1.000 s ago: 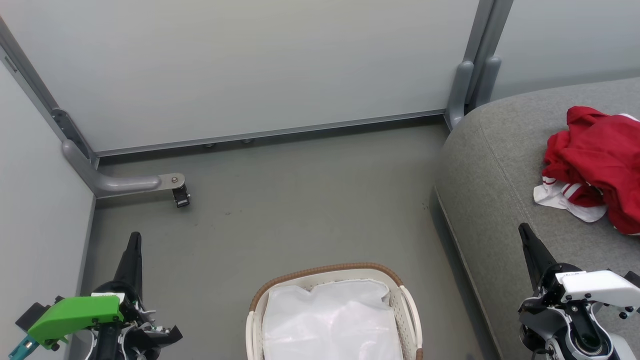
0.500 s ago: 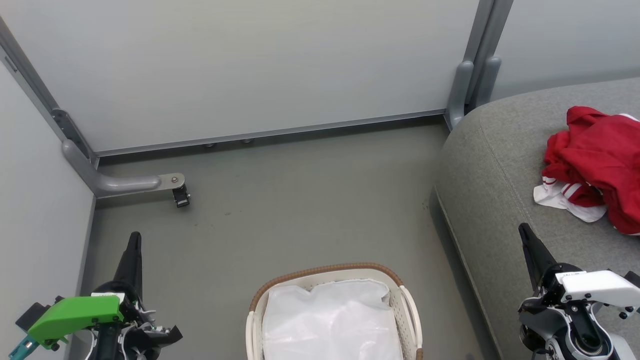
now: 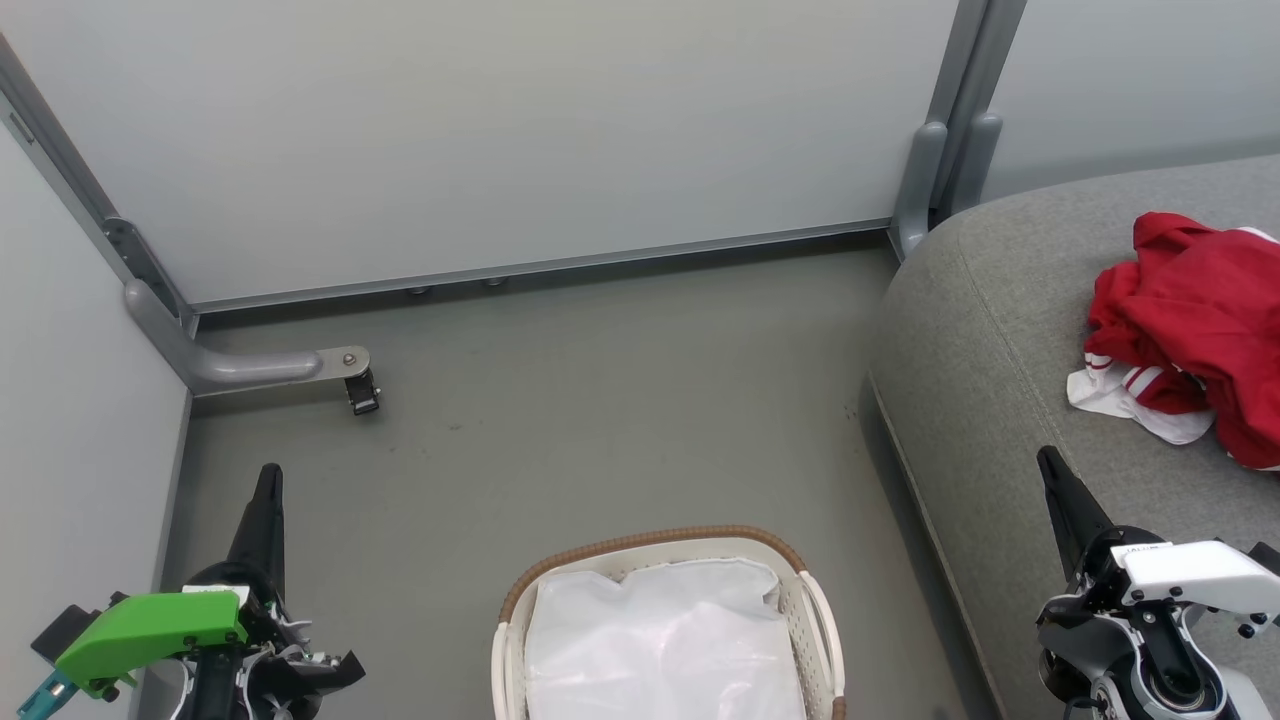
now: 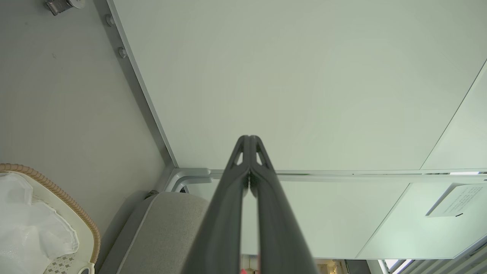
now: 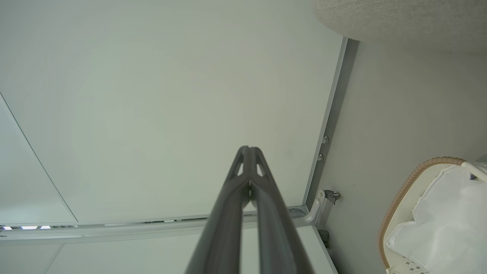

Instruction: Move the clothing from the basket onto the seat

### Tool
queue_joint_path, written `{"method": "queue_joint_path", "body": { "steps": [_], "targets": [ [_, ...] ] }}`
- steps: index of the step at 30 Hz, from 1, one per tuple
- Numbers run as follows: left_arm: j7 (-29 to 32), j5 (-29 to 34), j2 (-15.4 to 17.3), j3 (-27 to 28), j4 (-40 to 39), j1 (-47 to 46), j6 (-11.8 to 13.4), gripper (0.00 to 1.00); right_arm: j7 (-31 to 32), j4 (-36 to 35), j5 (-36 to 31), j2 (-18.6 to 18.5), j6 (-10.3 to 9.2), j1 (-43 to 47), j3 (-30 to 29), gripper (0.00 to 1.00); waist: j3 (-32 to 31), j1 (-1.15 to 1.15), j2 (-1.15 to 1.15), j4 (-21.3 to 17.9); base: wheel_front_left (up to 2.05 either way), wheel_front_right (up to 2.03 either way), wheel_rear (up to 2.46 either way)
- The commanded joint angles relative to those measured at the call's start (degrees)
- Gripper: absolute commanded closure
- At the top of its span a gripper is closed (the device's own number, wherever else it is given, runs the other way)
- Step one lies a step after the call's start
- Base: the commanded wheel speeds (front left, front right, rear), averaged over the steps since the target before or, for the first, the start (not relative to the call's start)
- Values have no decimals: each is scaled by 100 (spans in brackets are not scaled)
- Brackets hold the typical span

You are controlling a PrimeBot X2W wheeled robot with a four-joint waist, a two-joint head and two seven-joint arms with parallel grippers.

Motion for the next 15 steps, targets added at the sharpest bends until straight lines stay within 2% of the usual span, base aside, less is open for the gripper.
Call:
{"method": "queue_joint_path", "body": {
  "steps": [1,15],
  "targets": [
    [24,-21,38,13,-18,-71,-28,100,15,-16,20,-34,0,54,-9,100,0,0,36,0,0,0,0],
    [24,-21,38,13,-17,-71,-28,100,14,-16,20,-34,0,54,-9,100,0,0,36,0,0,0,0]
  ]
}}
